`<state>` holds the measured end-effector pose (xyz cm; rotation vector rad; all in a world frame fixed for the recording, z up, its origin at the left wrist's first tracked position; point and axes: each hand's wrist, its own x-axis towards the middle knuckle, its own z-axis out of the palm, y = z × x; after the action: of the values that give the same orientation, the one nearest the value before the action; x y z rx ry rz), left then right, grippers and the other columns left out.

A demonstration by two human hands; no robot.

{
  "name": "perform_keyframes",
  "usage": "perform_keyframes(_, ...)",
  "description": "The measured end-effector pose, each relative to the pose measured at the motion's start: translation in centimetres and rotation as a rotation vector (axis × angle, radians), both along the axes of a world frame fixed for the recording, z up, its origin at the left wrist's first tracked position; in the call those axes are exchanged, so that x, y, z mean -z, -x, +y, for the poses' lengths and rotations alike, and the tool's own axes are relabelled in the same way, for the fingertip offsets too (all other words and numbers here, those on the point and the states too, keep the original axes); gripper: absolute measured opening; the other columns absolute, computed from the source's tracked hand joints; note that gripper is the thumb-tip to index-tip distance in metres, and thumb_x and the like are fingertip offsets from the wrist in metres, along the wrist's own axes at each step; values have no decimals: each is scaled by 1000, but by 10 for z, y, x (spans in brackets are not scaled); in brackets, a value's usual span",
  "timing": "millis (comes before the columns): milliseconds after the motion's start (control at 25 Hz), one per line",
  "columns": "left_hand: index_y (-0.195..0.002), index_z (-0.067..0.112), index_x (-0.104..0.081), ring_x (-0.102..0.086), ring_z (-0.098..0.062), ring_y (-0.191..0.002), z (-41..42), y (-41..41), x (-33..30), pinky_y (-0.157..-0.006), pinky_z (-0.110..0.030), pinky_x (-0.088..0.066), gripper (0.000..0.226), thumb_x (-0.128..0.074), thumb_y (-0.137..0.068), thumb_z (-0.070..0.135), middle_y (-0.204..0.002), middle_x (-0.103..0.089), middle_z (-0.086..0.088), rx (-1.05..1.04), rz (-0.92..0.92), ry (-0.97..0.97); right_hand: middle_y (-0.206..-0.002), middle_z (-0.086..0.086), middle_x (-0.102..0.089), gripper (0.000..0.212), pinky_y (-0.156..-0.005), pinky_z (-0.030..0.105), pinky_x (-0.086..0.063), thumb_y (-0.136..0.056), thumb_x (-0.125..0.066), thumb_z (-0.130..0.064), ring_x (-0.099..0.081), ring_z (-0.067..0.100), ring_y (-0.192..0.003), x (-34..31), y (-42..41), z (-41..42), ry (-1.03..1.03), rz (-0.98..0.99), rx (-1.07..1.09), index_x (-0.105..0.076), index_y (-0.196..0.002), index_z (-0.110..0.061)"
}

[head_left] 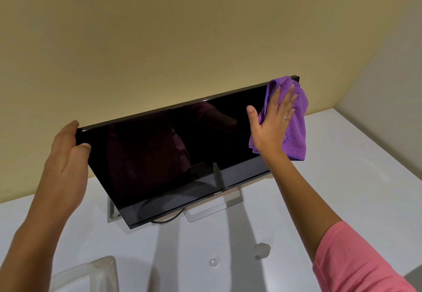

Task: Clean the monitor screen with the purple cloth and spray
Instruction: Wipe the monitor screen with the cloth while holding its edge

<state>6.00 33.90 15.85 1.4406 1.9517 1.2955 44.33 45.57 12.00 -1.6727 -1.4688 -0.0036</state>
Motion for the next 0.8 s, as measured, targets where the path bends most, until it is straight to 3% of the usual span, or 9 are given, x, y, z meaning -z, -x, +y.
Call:
perform_keyframes(120, -135, 41, -34, -37, -7, -128, -7, -6, -11, -105, -34, -28, 56, -30, -80, 42, -145, -37, 13, 54, 8, 10, -157, 26, -6, 87, -116, 58, -5, -89, -35, -66, 1, 42, -145, 1, 35, -12, -66, -102, -68, -17, -151, -9)
perform_keyframes(280, -128, 23, -43, -42, -35, -126, 5, 6, -11, -107, -56, -32, 57, -30, -73, 32, -137, -43, -14, 97, 34, 111, -155, 28, -14, 83, -115, 59, -7, -88, -40, -65, -5, 45, -144, 8, 105, -39, -134, -216, -181, -29, -147, -8)
perform_keyframes(440, -124, 48, -45, -41, -9, -129, 6, 18, -8, -110, -43, -33, 54, -35, -72, 38, -135, -43, 13, 126, -148, 107, -155, 18, -10, 78, -115, 60, -9, -87, -42, -65, -4, 40, -145, 12, 174, -68, -165, -292, -278, -32, -147, -16)
perform_keyframes(560, -122, 49, -46, -41, -6, -128, 6, 19, -6, -110, -43, -34, 53, -37, -71, 37, -134, -43, 14, 152, -184, 111, -156, 12, -13, 66, -115, 59, -10, -91, -46, -57, -6, 37, -146, 14, 219, -89, -206, -329, -371, -31, -146, -23)
perform_keyframes(680, -121, 45, -46, -43, -8, -127, 6, 17, -9, -109, -43, -35, 49, -39, -74, 31, -135, -44, 12, 176, -200, 92, -157, 11, -17, 51, -114, 58, -15, -96, -49, -35, -9, 35, -147, 20, 256, -105, -240, -406, -441, -38, -145, -26)
perform_keyframes(800, -129, 37, -42, -44, -8, -120, 2, 15, -13, -102, -32, -37, 55, -34, -74, 35, -132, -43, 15, 211, -110, 74, -154, 12, -29, 50, -112, 56, -23, -91, -49, -15, -23, 36, -143, 30, 279, -120, -246, -447, -417, -47, -140, -25)
